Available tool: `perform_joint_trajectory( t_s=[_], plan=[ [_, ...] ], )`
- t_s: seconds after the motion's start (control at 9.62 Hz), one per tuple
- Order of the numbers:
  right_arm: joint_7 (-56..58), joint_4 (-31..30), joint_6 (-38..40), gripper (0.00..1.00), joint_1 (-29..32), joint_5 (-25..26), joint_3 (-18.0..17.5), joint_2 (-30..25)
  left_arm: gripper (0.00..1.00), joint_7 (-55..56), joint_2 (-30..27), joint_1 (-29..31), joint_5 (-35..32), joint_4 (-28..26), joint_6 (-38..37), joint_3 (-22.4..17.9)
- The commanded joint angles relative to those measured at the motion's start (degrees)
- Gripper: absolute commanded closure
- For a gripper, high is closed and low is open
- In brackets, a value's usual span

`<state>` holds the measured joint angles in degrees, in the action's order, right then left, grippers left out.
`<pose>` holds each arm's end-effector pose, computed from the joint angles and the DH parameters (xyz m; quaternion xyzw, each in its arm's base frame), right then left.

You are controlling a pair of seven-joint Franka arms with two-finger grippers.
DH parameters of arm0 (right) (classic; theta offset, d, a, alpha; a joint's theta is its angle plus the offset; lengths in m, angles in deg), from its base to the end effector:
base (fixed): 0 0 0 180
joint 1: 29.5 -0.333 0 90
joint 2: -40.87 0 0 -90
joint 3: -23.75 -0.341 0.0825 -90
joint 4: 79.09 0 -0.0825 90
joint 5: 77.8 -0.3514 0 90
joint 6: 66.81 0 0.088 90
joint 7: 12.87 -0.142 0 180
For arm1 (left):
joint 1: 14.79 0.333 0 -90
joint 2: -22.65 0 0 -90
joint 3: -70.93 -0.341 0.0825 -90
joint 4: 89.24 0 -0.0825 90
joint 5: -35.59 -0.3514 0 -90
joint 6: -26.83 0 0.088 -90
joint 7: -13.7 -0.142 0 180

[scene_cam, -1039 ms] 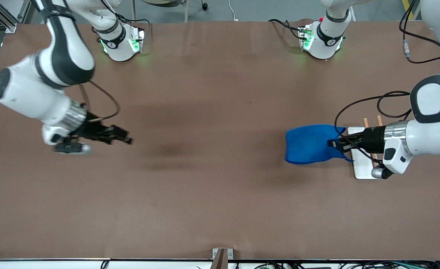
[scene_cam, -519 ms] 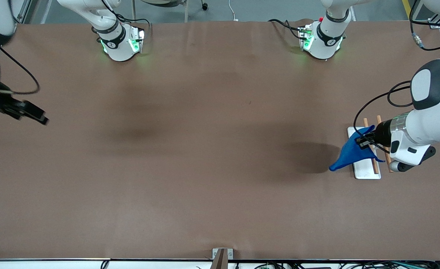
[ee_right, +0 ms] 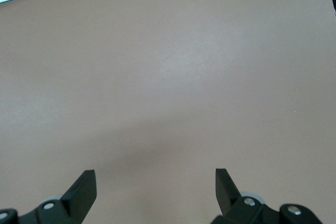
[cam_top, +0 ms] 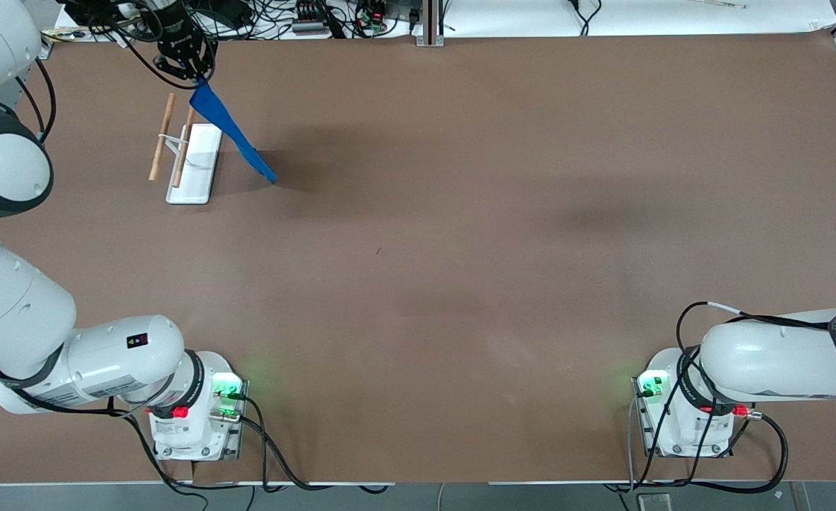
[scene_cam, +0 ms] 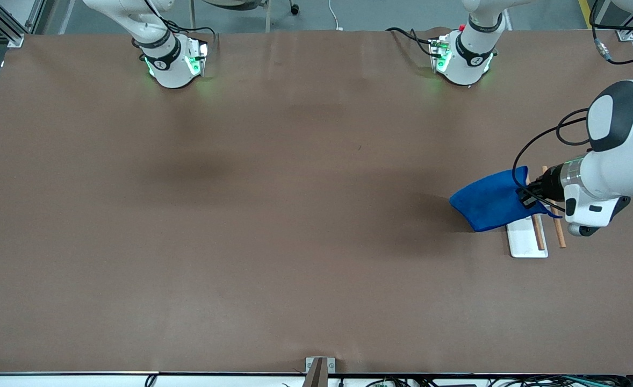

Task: Right arm passes towel to left arm to hang
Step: 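Carry the towel with the left gripper over the dowel rack while the right gripper retracts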

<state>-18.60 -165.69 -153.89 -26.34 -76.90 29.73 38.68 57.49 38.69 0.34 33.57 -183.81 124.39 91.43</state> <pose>0.4987 -0.0838 0.6554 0.9912 -0.1299 0.0230 0.0065 0.5827 -0.0320 0.4422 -0.9396 -0.3244 0.1084 0.0147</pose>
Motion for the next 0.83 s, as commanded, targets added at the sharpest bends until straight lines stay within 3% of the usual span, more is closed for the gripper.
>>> perform_joint_trajectory(
  t_s=[0.0, 0.73],
  plan=[
    [1.5, 1.2, 3.0, 0.0, -0.8, 1.1, -0.4, 1.3, 0.99, -5.3, -0.8, 2.3, -3.7, -3.1, 1.0, 0.2],
    [2.7, 3.3, 2.1, 0.0, -0.1, 1.6, -0.3, 1.6, 0.99, -30.3, -0.1, 9.5, -8.3, -1.1, 1.5, -0.4]
  ],
)
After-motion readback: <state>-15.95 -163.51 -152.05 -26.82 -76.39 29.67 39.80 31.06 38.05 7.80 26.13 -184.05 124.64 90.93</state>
